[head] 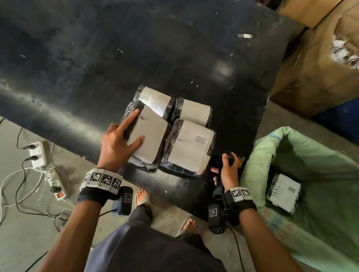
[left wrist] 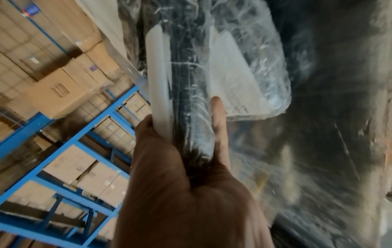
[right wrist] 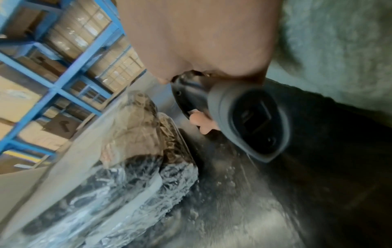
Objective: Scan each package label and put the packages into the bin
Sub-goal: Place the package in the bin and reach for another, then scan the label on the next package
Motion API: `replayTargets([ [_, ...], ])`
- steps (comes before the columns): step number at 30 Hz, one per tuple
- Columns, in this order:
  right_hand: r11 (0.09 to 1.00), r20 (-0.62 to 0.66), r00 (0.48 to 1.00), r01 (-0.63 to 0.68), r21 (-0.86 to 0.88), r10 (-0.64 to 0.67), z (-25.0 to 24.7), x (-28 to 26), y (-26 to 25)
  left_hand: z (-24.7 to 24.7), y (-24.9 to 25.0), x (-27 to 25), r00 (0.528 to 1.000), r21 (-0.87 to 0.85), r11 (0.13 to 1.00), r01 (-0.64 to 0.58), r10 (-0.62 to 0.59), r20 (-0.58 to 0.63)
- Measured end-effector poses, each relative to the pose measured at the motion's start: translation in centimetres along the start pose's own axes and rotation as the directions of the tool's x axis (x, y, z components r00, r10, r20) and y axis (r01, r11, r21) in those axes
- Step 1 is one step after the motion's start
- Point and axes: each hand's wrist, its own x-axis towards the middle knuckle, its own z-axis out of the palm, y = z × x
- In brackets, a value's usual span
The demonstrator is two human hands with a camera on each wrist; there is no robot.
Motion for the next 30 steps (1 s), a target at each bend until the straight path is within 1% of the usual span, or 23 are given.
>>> replayTargets([
  [3,0.999,0.067,0.998,0.013,-0.031,-0.011,-1.2,-0.7,-1.2,-0.7,1.3,-0.3,0.998,0.026,1.0,-0.003,0.005,-0.068],
  [5,0.998,0.093,0.994,0.067,-0.014,-0.066,-2.3,-1.2,-2.3,-1.4,2.6,-0.6,0.992,0.027,1.0,0.005,-0.001,-0.126],
  [8,0.985,0.156,0.973,0.164,0.047,-0.169,-4.0,-2.6,-5.1,-2.5,5.2,-0.6,0.976,0.029,0.998,0.054,-0.047,-0.211],
  [10,0.977,0.202,0.958,0.189,0.098,-0.206,-5.2,-4.4,-7.3,-2.8,7.2,-0.3,0.968,0.015,0.997,0.073,-0.067,-0.243],
  [12,0.957,0.242,0.935,0.216,0.192,-0.26,-6.6,-6.2,-9.5,-2.6,9.3,-0.1,0.964,-0.075,0.996,0.056,-0.074,-0.256],
  [14,0.917,0.261,0.899,0.275,0.288,-0.352,-8.1,-8.1,-11.7,-1.3,11.7,0.2,0.961,-0.22,0.975,0.008,-0.069,-0.269],
  [16,0.865,0.259,0.863,0.319,0.386,-0.434,-9.6,-9.8,-13.4,0.5,14.2,0.6,0.957,-0.364,0.93,-0.061,-0.05,-0.287],
  [18,0.816,0.245,0.831,0.357,0.456,-0.5,-10.9,-11.2,-14.8,2.6,16.5,0.8,0.953,-0.454,0.883,-0.119,-0.027,-0.302],
  [20,0.787,0.227,0.805,0.404,0.467,-0.548,-12.1,-12.3,-15.8,4.8,18.1,0.5,0.948,-0.476,0.867,-0.15,-0.011,-0.318],
  [23,0.773,0.205,0.782,0.469,0.428,-0.589,-13.8,-13.4,-16.2,7.9,19.2,-0.2,0.941,-0.444,0.883,-0.152,-0.009,-0.339],
  [25,0.773,0.203,0.778,0.485,0.408,-0.595,-14.7,-13.8,-16.1,9.7,19.7,-0.7,0.93,-0.41,0.9,-0.148,-0.015,-0.368],
  [27,0.779,0.208,0.781,0.482,0.4,-0.589,-15.3,-13.9,-15.9,10.9,20.6,-1.3,0.916,-0.385,0.906,-0.174,0.005,-0.401],
  [30,0.789,0.217,0.785,0.476,0.387,-0.58,-15.5,-14.0,-15.4,11.8,21.4,-1.7,0.915,-0.405,0.898,-0.172,-0.007,-0.403],
])
